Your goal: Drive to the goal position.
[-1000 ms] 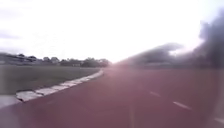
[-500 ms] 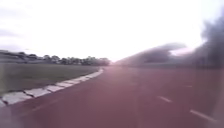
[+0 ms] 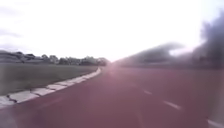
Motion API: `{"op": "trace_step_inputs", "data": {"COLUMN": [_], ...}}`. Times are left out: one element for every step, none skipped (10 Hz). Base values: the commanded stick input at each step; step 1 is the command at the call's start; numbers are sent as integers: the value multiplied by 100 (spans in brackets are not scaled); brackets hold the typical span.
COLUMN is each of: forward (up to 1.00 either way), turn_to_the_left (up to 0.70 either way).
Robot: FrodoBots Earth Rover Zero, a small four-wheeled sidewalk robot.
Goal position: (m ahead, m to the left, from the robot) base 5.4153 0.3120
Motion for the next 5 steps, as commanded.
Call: {"op": "trace_step_inputs", "data": {"forward": [70, 70, 70, 70, 70], "turn_to_the_left": [0, 0, 0, 0, 0]}}
